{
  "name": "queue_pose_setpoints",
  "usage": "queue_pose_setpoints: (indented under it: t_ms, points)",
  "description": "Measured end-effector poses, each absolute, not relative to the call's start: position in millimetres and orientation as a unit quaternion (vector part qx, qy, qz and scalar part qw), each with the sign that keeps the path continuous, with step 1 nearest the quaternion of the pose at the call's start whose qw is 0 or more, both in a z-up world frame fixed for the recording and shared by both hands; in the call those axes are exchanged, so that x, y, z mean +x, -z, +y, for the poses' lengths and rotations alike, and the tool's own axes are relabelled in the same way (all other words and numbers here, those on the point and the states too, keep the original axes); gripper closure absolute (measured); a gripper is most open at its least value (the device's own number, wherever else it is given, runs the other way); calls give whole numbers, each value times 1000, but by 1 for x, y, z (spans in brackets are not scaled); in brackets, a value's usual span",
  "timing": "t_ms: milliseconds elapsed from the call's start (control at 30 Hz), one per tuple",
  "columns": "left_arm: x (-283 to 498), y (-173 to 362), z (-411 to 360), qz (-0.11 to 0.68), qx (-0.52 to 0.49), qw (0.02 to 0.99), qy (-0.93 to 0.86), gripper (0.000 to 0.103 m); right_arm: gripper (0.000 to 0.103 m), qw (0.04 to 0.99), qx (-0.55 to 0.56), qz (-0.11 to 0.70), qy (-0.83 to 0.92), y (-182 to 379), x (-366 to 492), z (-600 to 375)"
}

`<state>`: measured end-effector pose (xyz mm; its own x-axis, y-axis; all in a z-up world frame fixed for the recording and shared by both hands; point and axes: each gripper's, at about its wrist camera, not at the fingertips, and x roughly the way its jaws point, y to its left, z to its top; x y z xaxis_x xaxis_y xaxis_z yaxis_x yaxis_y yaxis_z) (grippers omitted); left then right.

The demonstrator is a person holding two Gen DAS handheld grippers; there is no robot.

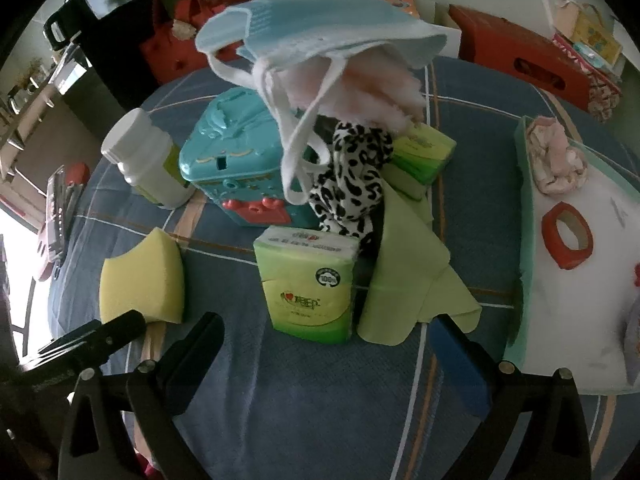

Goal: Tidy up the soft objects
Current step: 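Move the left tool to the yellow sponge while the right tool approaches the green tissue packet, then grasp the yellow sponge with the left tool while the right tool grasps the green tissue packet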

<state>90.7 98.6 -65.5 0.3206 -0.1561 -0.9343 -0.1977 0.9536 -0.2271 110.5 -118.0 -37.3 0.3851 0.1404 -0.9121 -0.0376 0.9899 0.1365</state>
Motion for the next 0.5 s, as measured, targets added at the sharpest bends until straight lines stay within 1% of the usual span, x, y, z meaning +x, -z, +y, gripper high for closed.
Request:
queue_pose_setpoints:
  t_ms: [267, 500]
  points:
    - [96, 76, 93, 588, -135, 797, -31, 3, 0, 836, 34, 543, -68, 36, 110, -107]
    - [98, 76, 98, 574, -142, 806, -26, 3, 0, 837, 29, 542, -71, 39, 114, -102]
